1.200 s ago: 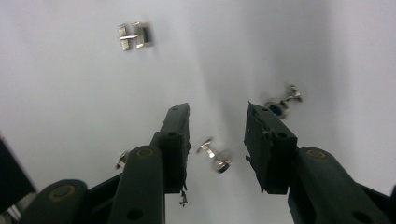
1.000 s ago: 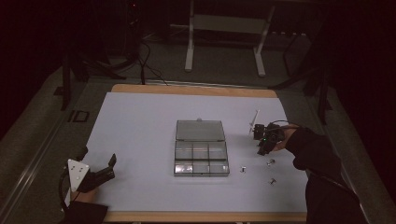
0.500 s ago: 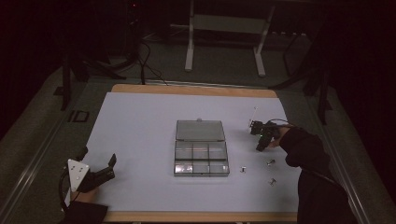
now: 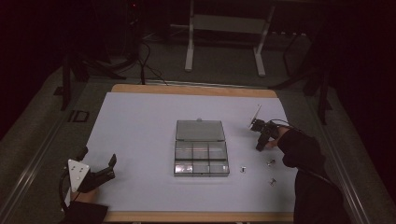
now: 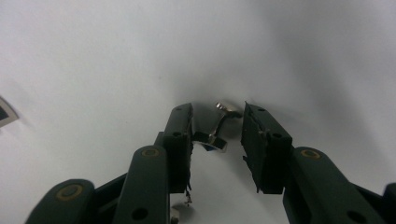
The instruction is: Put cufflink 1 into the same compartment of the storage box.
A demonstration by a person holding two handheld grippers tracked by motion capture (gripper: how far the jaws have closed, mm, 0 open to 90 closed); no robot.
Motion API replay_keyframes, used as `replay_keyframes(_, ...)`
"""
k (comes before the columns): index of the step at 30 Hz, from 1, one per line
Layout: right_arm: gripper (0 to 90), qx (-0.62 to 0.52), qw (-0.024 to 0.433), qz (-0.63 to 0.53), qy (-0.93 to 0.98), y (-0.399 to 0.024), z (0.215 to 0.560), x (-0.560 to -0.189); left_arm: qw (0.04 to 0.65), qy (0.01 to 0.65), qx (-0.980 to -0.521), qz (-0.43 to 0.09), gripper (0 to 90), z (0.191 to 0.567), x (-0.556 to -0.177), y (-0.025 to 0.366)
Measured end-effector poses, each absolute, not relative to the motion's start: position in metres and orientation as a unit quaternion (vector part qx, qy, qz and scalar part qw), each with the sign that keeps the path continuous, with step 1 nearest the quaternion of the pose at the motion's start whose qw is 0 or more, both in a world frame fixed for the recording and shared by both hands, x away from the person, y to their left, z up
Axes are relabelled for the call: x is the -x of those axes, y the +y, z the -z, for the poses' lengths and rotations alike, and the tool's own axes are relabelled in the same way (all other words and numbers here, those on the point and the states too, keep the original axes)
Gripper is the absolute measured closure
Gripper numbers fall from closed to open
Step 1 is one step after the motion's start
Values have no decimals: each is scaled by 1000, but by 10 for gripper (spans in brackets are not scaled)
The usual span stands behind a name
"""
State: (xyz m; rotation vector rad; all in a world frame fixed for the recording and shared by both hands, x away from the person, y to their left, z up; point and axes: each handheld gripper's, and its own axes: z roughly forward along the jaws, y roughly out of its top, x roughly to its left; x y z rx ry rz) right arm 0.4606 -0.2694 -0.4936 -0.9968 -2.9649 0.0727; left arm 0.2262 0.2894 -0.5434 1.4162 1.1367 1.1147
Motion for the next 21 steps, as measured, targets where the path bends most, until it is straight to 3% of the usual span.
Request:
replay_keyframes(3,643,317,4,-27,-948,-269,495,-460,484,467,-582,-457,28,543,-226,289)
replay_keyframes(4,724,315,3,-32,-949,-268,494,-460,484,467,-582,-458,29,543,-226,289)
replay_keyframes(21,732,225,-2,-57,-973,-256,478,-446,483,468,-582,-457,28,543,-227,290)
